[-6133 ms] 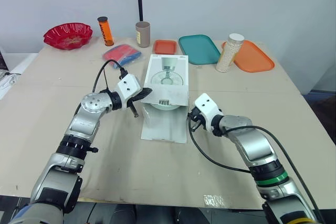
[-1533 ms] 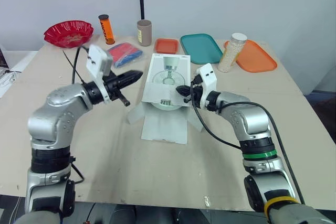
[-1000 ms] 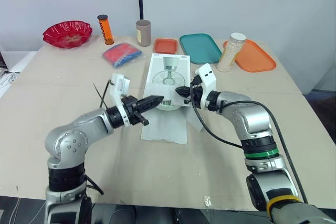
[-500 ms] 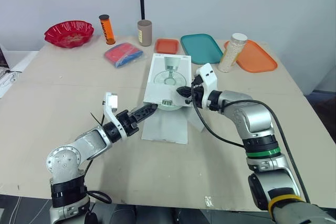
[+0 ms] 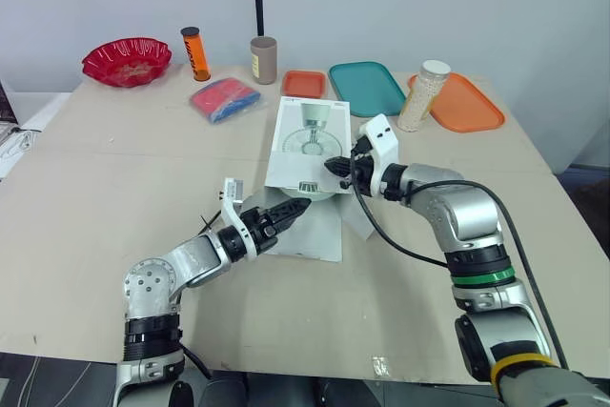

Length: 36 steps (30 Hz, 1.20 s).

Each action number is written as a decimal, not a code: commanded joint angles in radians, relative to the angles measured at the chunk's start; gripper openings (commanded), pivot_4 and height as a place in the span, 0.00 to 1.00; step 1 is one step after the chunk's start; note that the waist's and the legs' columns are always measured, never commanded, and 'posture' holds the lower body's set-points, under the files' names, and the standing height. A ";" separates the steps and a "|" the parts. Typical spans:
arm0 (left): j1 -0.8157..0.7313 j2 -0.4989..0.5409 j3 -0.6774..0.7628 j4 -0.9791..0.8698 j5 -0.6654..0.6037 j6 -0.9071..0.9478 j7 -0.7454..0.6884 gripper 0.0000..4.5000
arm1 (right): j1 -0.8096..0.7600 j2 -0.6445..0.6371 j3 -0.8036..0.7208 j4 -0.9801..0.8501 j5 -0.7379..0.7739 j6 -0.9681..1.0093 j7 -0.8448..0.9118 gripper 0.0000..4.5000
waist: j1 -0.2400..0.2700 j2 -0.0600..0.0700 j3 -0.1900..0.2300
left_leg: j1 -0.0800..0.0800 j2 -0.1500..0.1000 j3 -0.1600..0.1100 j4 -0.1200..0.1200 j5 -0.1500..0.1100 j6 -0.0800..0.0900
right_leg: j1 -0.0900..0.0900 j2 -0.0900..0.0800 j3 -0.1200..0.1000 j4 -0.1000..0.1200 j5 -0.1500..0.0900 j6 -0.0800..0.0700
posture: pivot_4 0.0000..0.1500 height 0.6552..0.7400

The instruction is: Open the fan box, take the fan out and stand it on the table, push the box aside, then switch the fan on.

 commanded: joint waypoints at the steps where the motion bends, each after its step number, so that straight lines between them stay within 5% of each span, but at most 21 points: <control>1: -0.025 -0.013 -0.001 0.027 -0.004 -0.038 0.008 0.78 | 0.003 -0.016 0.005 -0.010 -0.011 0.015 -0.006 0.00 | 0.000 0.000 0.000 | 0.000 0.000 0.000 0.000 0.000 0.000 | 0.000 0.000 0.000 0.000 0.000 0.000 | 1.00 0.99; 21: -0.029 -0.022 -0.023 0.048 0.024 -0.103 -0.012 0.78 | -0.009 0.000 0.020 -0.009 -0.010 0.013 -0.007 0.00 | 0.000 0.000 0.000 | 0.000 -0.001 0.000 0.000 0.000 0.000 | 0.000 -0.001 0.000 0.000 -0.001 0.001 | 1.00 0.99; 36: 0.056 -0.005 -0.022 -0.073 -0.075 -0.115 0.098 0.78 | -0.013 0.019 0.037 0.004 -0.019 0.000 0.007 0.00 | -0.001 0.000 0.000 | 0.000 -0.001 0.000 -0.001 0.000 0.000 | 0.000 -0.002 0.000 -0.001 -0.001 0.001 | 1.00 0.99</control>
